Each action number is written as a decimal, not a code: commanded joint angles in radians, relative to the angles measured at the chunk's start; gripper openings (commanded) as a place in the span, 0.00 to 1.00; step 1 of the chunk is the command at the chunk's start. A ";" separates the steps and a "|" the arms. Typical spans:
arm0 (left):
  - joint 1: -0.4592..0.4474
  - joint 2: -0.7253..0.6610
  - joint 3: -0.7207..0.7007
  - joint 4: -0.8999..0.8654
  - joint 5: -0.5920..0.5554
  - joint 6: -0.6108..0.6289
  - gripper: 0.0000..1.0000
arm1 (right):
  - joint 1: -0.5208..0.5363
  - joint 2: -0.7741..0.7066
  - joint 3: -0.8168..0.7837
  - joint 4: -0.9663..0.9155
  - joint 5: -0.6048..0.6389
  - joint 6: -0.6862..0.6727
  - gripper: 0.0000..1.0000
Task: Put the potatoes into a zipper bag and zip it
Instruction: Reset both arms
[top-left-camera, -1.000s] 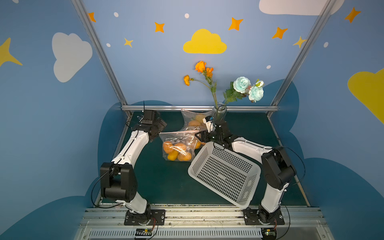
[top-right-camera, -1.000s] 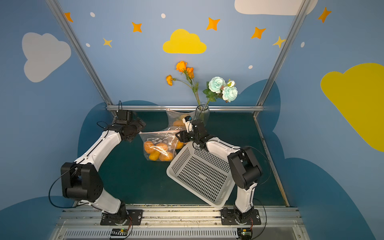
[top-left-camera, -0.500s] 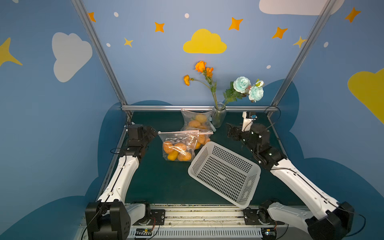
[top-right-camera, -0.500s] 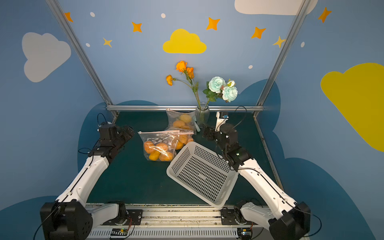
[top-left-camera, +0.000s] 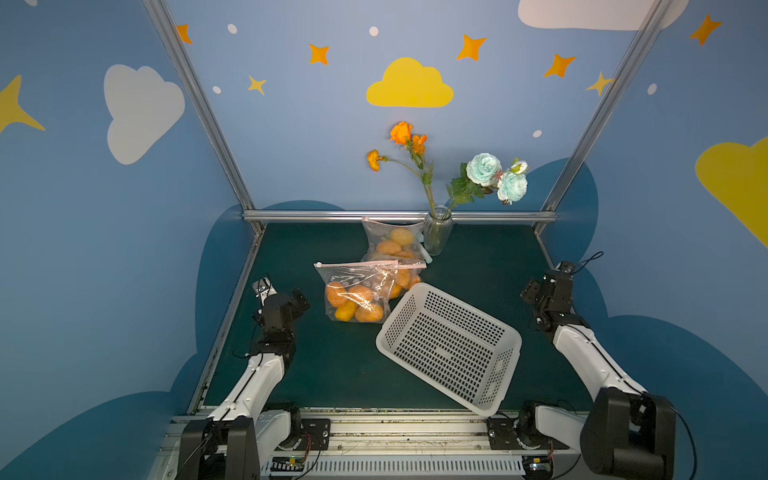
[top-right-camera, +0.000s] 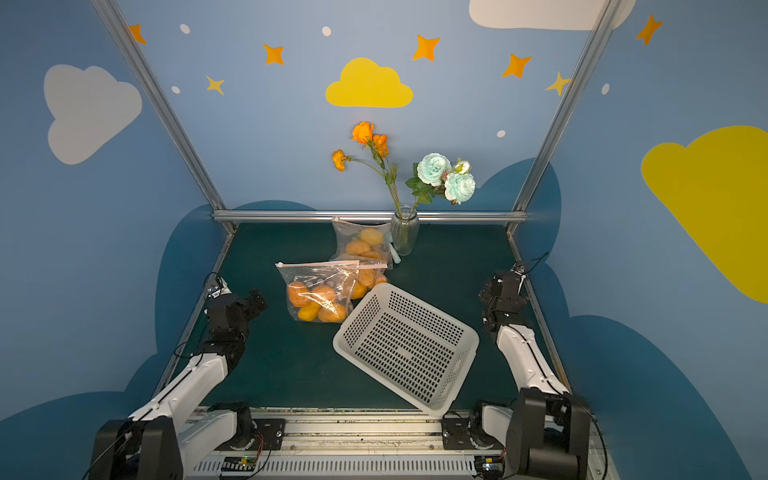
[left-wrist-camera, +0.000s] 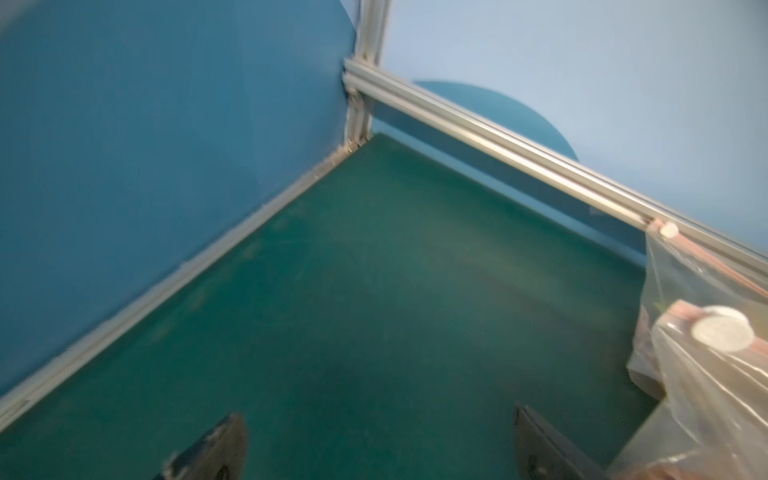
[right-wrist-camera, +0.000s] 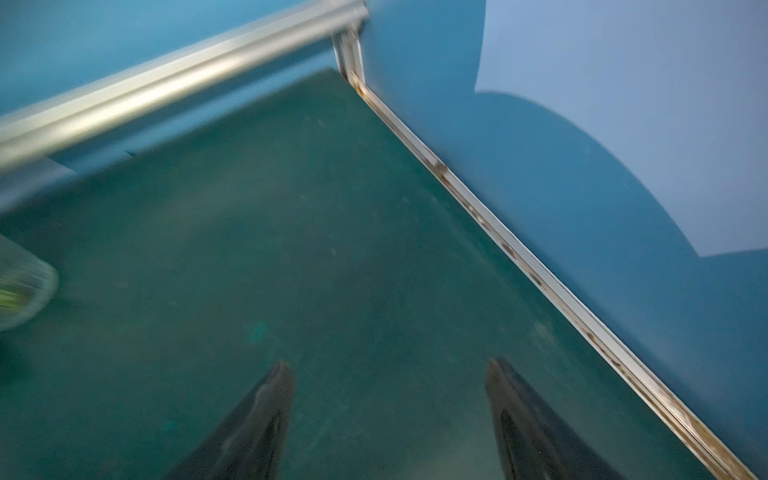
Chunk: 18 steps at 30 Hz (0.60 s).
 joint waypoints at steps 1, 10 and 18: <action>0.004 -0.009 -0.109 0.259 -0.153 0.062 1.00 | -0.009 0.033 -0.055 0.087 0.000 -0.082 0.74; 0.004 0.332 0.033 0.262 -0.035 0.144 1.00 | 0.047 0.210 -0.035 0.199 -0.092 -0.216 0.73; 0.014 0.380 -0.078 0.555 -0.041 0.169 1.00 | 0.126 0.215 -0.051 0.264 -0.277 -0.292 0.87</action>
